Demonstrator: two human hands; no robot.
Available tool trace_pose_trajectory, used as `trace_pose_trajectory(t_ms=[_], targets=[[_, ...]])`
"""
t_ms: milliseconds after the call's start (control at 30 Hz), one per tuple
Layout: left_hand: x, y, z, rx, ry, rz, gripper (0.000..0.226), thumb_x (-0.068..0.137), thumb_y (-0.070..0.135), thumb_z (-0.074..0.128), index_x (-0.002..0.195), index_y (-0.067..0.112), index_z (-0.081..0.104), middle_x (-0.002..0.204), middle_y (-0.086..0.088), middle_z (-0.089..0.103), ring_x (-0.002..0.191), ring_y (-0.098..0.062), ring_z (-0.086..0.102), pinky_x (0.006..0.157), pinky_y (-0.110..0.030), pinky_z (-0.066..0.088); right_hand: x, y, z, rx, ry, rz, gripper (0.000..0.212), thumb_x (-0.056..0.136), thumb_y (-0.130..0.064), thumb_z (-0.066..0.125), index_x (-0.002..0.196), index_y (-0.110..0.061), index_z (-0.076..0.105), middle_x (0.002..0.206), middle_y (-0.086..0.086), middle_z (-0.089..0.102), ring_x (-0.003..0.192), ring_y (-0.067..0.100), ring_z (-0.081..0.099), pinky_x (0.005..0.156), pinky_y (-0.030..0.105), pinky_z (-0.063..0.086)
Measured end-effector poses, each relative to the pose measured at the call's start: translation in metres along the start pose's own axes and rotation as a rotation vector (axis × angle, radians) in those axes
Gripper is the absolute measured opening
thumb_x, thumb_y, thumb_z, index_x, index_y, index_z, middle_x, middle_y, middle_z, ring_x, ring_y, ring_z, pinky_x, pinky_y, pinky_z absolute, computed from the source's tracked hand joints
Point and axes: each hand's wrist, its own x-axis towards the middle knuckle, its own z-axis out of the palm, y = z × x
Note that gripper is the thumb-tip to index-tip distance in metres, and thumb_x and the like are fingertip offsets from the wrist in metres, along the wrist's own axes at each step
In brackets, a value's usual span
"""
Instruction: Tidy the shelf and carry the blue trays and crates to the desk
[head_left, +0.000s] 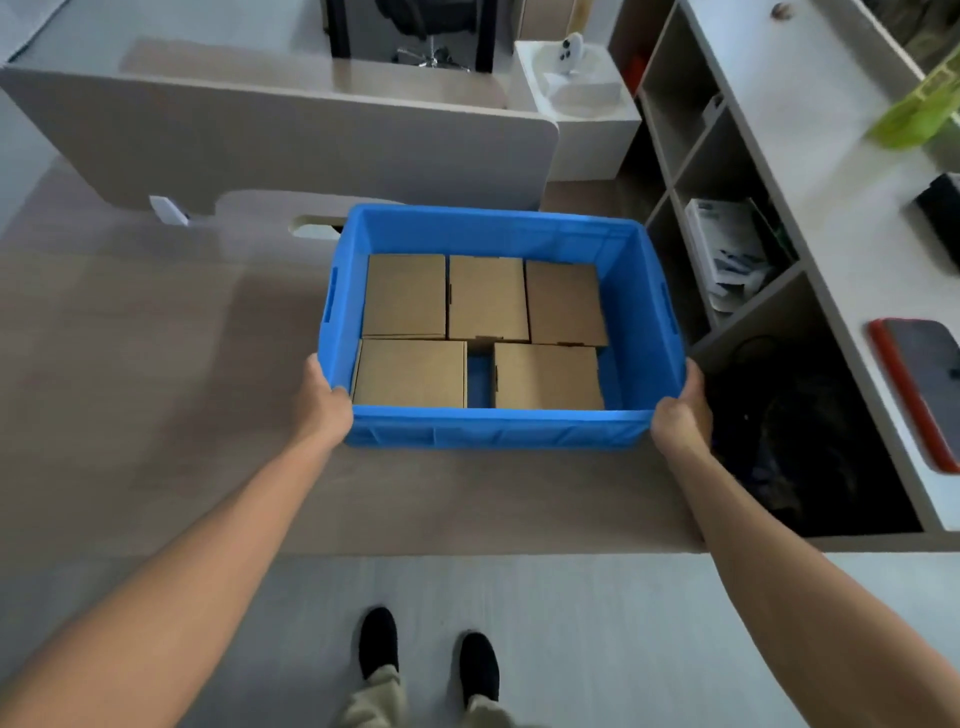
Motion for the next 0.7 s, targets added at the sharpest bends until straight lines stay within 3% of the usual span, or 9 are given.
trace_pose_trajectory(t_ms=[200,267,333,400,500,633,700], targets=[[-0.017,-0.010,0.001,-0.181,0.042,-0.019,0.035,0.095,0.022,0.043,0.127,0.009,0.052,0.103,-0.004,0.059,0.088,-0.023,0.053,0.077,-0.033,0.040,-0.010,0.018,-0.014,-0.056,-0.082,-0.090,0.056,0.105,-0.031,0.035,0.156,-0.036,0.013,0.154,0.009,0.041,0.128,0.036,0.052,0.102,0.046,0.042],[-0.034,-0.021,-0.001,-0.288,0.044,-0.043,0.034,0.091,0.026,0.045,0.121,0.012,0.055,0.089,0.003,0.059,0.079,-0.021,0.055,0.075,-0.035,0.047,-0.020,0.025,-0.019,-0.041,-0.103,-0.102,0.057,0.104,-0.037,0.036,0.156,-0.035,0.012,0.153,0.011,0.041,0.129,0.036,0.050,0.105,0.049,0.040],[-0.055,-0.041,-0.003,-0.352,0.027,-0.088,0.030,0.088,0.027,0.051,0.118,0.024,0.055,0.093,0.009,0.062,0.083,-0.018,0.064,0.084,-0.038,0.054,-0.033,0.037,-0.020,-0.005,-0.108,-0.084,0.061,0.102,-0.034,0.044,0.155,-0.032,0.014,0.152,0.011,0.041,0.132,0.036,0.048,0.108,0.048,0.037],[-0.076,-0.073,-0.002,-0.402,0.000,-0.147,0.037,0.086,0.026,0.058,0.123,0.022,0.057,0.101,0.001,0.065,0.091,-0.026,0.068,0.094,-0.045,0.053,-0.045,0.056,-0.016,-0.051,-0.163,-0.055,0.064,0.097,-0.035,0.050,0.153,-0.030,0.020,0.150,0.012,0.044,0.129,0.034,0.051,0.110,0.051,0.038],[-0.121,-0.128,-0.005,-0.426,-0.056,-0.233,0.029,0.091,0.013,0.058,0.119,0.011,0.063,0.091,-0.004,0.068,0.084,-0.027,0.067,0.086,-0.039,0.051,-0.071,0.086,0.003,-0.178,-0.390,-0.081,0.045,0.095,-0.029,0.052,0.138,-0.019,0.047,0.123,0.012,0.065,0.104,0.028,0.066,0.098,0.053,0.049],[-0.195,-0.213,-0.024,-0.455,-0.085,-0.414,0.014,0.081,0.024,0.064,0.094,0.024,0.065,0.082,-0.003,0.068,0.088,-0.033,0.068,0.092,-0.049,0.050,-0.135,0.106,0.048,-0.431,-0.671,-0.196,0.027,0.099,-0.018,0.051,0.122,-0.012,0.063,0.095,0.003,0.070,0.082,0.018,0.069,0.071,0.029,0.056],[-0.221,-0.282,-0.029,-0.524,-0.027,-0.545,0.037,0.063,0.035,0.065,0.095,0.016,0.067,0.081,-0.008,0.068,0.089,-0.036,0.068,0.094,-0.053,0.051,-0.172,0.109,0.081,-0.571,-0.802,-0.255,0.026,0.099,-0.017,0.048,0.120,-0.013,0.063,0.091,0.003,0.067,0.073,0.015,0.064,0.061,0.021,0.051]])
